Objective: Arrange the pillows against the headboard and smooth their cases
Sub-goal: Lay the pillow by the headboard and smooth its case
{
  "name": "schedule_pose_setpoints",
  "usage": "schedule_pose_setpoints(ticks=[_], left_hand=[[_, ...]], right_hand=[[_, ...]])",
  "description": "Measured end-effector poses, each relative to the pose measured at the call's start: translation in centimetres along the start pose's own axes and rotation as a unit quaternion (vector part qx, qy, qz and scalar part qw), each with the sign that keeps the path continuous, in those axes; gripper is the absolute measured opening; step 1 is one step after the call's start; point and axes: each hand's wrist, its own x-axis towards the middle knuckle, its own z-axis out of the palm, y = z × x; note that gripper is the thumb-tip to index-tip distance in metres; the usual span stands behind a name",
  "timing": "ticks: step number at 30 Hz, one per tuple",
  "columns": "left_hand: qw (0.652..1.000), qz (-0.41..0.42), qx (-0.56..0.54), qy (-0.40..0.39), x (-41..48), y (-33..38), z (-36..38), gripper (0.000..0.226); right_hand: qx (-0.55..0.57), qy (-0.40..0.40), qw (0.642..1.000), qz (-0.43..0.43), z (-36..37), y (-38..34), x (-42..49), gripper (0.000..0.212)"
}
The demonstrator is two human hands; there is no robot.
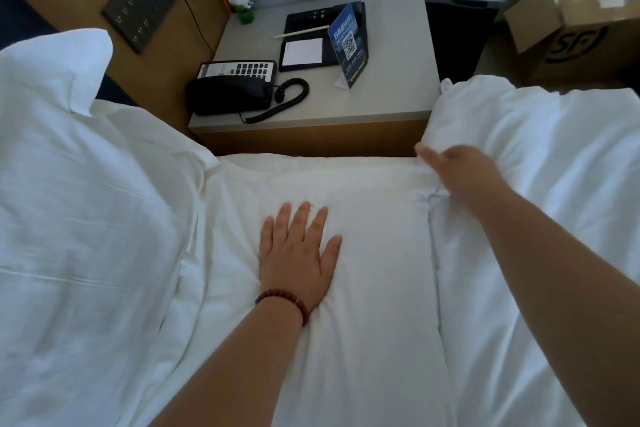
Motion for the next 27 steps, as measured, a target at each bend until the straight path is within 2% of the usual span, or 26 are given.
schedule_pose_setpoints(ticks=[3, 6, 8, 9, 10, 11, 12, 13, 15, 17, 19, 22, 24, 25, 27], left_hand=[[1.000, -0.002, 0.004, -0.011, -0.1, 0.1, -0.9, 0.078], [0.999, 0.004, 0.006, -0.032, -0.3, -0.1, -1.8, 0.081], [0.999, 0.001, 0.006, -0.045, -0.3, -0.1, -2.6, 0.079], [0.999, -0.004, 0.001, -0.048, -0.2, 0.1, -3.0, 0.075], [0.999, -0.011, -0.008, -0.049, -0.3, 0.4, -3.5, 0.072], [0.998, -0.015, -0.023, -0.049, -0.6, 0.9, -4.0, 0.071], [0.998, -0.011, -0.039, -0.045, -1.1, 1.5, -4.4, 0.072], [0.998, -0.001, -0.054, -0.039, -1.6, 2.2, -4.8, 0.075], [0.998, 0.030, -0.049, -0.033, -2.9, 3.3, -4.8, 0.079], [0.998, 0.046, -0.014, -0.036, -3.3, 3.4, -4.1, 0.080], [0.999, 0.037, 0.002, -0.038, -3.0, 2.7, -3.5, 0.079], [0.999, 0.033, 0.007, -0.033, -3.2, 1.6, -3.1, 0.078], [0.999, 0.032, 0.004, -0.034, -3.3, 1.2, -3.0, 0.077], [0.999, 0.031, 0.003, -0.036, -3.3, 1.2, -3.0, 0.076], [0.999, 0.031, 0.006, -0.039, -3.1, 1.4, -2.8, 0.076]], right_hand=[[0.054, -0.066, 0.995, 0.044, 1.4, 1.4, -2.8, 0.051], [0.176, -0.004, 0.984, 0.027, 0.6, 1.9, -3.9, 0.037], [0.201, -0.009, 0.979, 0.018, -0.2, 2.0, -4.4, 0.038], [0.246, -0.037, 0.968, 0.022, -0.3, 2.2, -4.7, 0.046], [0.325, -0.081, 0.941, 0.047, -0.1, 2.4, -4.9, 0.053], [0.403, -0.122, 0.903, 0.084, -0.2, 2.4, -5.2, 0.053], [0.435, -0.147, 0.881, 0.116, -0.3, 2.8, -5.1, 0.048], [0.421, -0.161, 0.883, 0.132, -0.4, 3.2, -4.9, 0.040], [0.320, -0.185, 0.921, 0.123, -1.0, 3.4, -4.8, 0.029], [0.173, -0.147, 0.970, 0.083, -1.2, 2.9, -4.9, 0.032], [0.105, -0.083, 0.990, 0.050, -1.1, 2.3, -5.2, 0.039], [0.103, 0.009, 0.994, 0.014, -0.8, 1.7, -5.1, 0.044], [0.137, 0.027, 0.990, 0.023, -0.6, 1.8, -5.0, 0.044], [0.184, 0.011, 0.982, 0.049, -0.4, 2.1, -5.0, 0.047], [0.275, -0.085, 0.949, 0.124, -0.4, 2.7, -5.5, 0.057]])
